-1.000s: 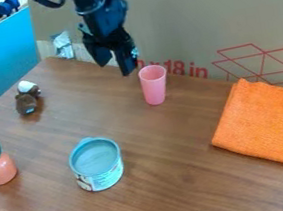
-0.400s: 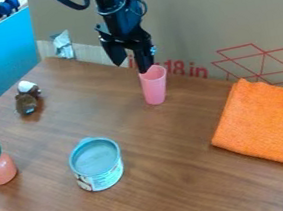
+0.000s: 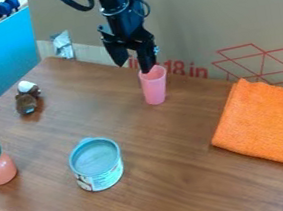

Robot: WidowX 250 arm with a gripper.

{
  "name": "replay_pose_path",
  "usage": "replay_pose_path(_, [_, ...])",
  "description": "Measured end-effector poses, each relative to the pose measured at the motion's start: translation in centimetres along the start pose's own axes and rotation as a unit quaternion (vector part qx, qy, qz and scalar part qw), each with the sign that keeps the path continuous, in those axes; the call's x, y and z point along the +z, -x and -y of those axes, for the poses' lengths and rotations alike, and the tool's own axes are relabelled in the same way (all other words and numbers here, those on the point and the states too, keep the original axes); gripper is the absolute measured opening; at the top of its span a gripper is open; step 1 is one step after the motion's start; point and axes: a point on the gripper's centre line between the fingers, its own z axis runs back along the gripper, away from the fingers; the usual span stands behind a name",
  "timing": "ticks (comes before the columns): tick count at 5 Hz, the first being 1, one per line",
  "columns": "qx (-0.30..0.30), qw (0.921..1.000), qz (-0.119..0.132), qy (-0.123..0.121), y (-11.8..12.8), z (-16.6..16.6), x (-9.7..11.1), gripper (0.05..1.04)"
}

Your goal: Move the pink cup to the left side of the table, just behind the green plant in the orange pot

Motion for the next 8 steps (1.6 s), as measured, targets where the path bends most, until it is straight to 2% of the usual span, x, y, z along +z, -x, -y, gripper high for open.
replay_pose_path(1, [-0.002,1.0,0.0,-0.003,-0.1,0.0,0.0,1.005])
replay_pose_path(2, [-0.006,0.9997,-0.02,-0.01,0.3,0.1,-1.4,1.005])
replay_pose_path(3, [0.0,0.9998,-0.01,-0.018,-0.1,0.0,-1.5,1.005])
replay_pose_path(4, [0.006,0.9998,-0.014,-0.016,0.1,0.0,-2.2,0.952])
replay_pose_path(6, [0.001,0.9999,-0.017,-0.003,0.3,0.4,-2.3,0.37])
replay_pose_path(7, [0.001,0.9997,-0.024,0.007,0.7,0.7,-2.4,0.166])
replay_pose_path(8, [-0.008,0.9995,-0.03,0.009,1.3,0.8,-2.3,0.095])
